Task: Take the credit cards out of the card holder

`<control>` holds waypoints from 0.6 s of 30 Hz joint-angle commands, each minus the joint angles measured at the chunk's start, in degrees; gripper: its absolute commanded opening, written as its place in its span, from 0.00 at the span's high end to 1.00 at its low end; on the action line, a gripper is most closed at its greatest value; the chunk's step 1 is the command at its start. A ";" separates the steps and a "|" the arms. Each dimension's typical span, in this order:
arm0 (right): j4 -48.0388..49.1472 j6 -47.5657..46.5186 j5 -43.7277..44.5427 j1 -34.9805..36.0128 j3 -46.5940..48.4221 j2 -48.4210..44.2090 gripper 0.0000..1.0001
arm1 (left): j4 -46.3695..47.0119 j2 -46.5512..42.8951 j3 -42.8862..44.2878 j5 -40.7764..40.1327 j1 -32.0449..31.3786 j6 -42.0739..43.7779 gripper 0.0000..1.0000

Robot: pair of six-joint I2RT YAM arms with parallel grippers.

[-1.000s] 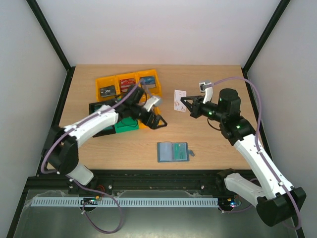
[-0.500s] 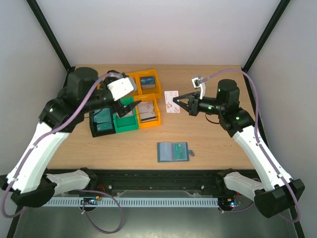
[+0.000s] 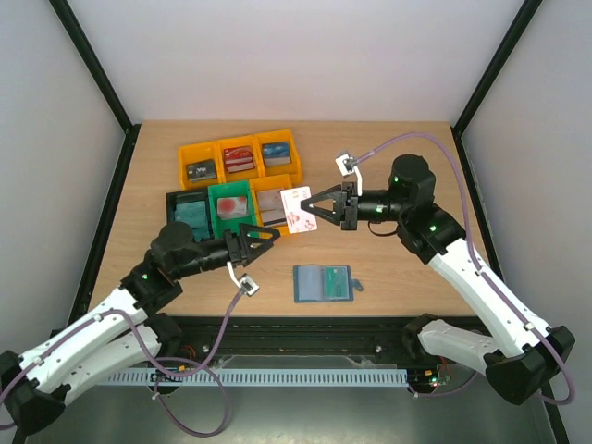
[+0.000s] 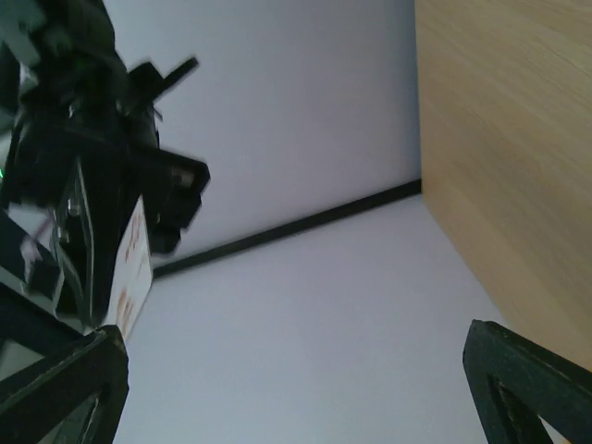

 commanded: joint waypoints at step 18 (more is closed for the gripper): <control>2.08 -1.79 -1.84 5.24 -1.32 4.01 0.98 | 24.54 6.69 -3.26 -11.32 -2.92 30.11 0.23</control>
